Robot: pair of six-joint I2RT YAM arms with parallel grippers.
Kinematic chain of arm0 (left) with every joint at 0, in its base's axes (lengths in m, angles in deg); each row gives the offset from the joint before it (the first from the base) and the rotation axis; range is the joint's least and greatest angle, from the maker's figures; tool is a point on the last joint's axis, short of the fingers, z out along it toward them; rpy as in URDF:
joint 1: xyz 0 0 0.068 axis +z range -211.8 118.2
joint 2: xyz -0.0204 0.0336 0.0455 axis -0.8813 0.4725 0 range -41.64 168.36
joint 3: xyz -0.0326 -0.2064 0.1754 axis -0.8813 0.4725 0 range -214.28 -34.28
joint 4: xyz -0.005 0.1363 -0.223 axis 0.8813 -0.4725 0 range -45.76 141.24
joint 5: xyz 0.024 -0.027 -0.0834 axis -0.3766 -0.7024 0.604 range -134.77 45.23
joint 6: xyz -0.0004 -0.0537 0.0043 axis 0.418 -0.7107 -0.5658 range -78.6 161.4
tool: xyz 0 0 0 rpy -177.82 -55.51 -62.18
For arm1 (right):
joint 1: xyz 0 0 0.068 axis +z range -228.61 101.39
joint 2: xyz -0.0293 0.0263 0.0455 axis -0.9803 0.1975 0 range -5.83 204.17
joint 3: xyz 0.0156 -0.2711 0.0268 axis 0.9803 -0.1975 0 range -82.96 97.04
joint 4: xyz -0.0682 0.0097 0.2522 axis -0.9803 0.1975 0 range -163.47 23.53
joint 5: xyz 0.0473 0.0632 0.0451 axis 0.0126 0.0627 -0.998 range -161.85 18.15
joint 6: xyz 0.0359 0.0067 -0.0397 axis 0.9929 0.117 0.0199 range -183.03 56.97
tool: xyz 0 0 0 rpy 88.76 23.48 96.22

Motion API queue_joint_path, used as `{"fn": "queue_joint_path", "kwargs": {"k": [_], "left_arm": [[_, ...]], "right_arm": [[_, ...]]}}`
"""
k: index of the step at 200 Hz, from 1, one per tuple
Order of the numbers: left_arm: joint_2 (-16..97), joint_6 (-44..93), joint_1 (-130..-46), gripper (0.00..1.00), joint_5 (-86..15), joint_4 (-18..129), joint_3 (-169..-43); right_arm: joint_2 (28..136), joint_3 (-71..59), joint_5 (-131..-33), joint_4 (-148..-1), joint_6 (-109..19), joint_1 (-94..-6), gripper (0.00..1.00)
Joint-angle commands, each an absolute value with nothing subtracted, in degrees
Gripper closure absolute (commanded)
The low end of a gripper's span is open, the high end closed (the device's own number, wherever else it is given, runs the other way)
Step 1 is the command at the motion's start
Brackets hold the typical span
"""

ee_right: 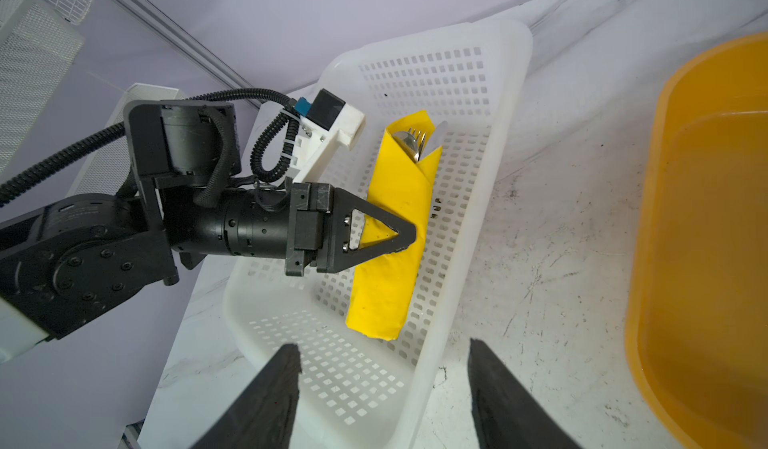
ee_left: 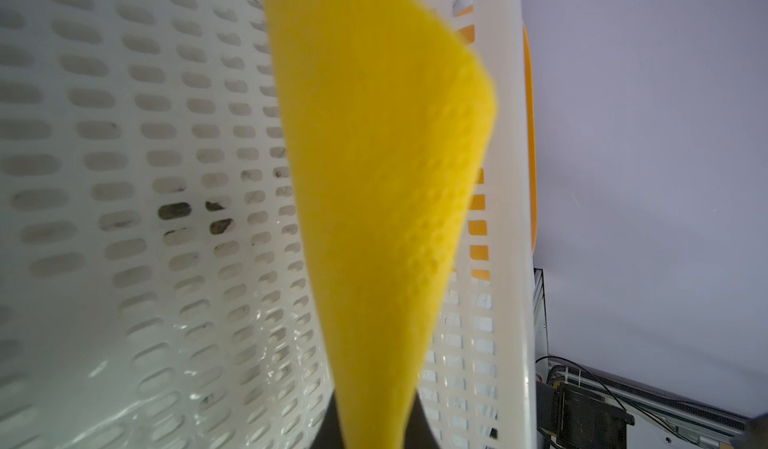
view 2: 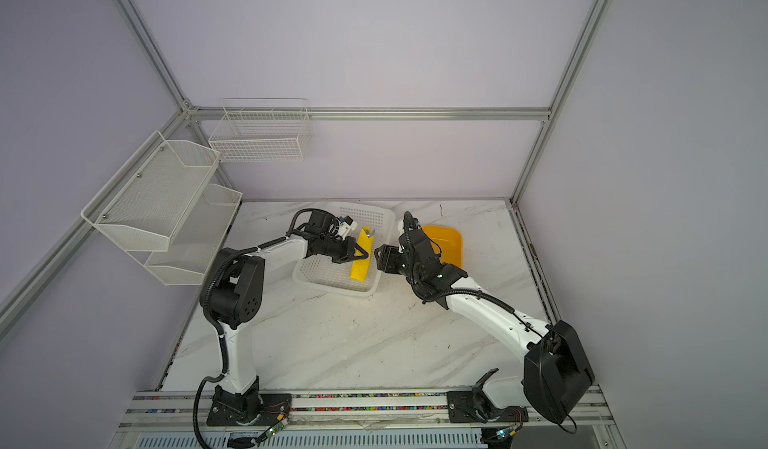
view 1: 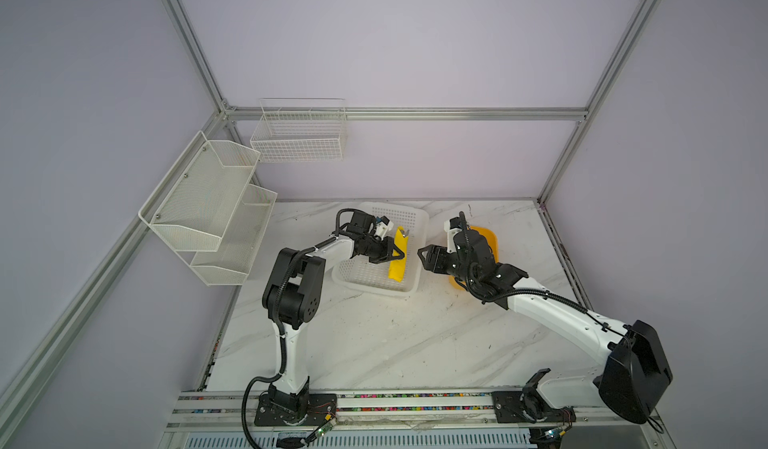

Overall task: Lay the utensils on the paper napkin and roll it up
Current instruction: 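Lower the bundle into the white basket and open the left gripper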

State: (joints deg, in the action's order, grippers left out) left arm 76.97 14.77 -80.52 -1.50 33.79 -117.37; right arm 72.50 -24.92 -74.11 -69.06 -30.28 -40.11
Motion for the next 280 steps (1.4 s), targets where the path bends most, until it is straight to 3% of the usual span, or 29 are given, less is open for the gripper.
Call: {"fn": "queue_joint_path", "kwargs": {"k": [1,90,280], "left_arm": [[78.3,16.7,-80.0,0.98,0.7,34.4,-124.0],[84.2,17.9,-80.1,0.97,4.5,31.3,-127.5],[91.7,20.1,-81.0,0.95,8.2,23.5,-134.0]], "right_arm": [[73.9,-22.3,-73.5,-67.9,-30.5,-40.5,0.34],[74.3,-22.1,-70.6,-68.7,-29.2,-40.5,0.34],[78.9,-25.0,-79.5,-72.9,-22.7,-43.9,0.34]]}}
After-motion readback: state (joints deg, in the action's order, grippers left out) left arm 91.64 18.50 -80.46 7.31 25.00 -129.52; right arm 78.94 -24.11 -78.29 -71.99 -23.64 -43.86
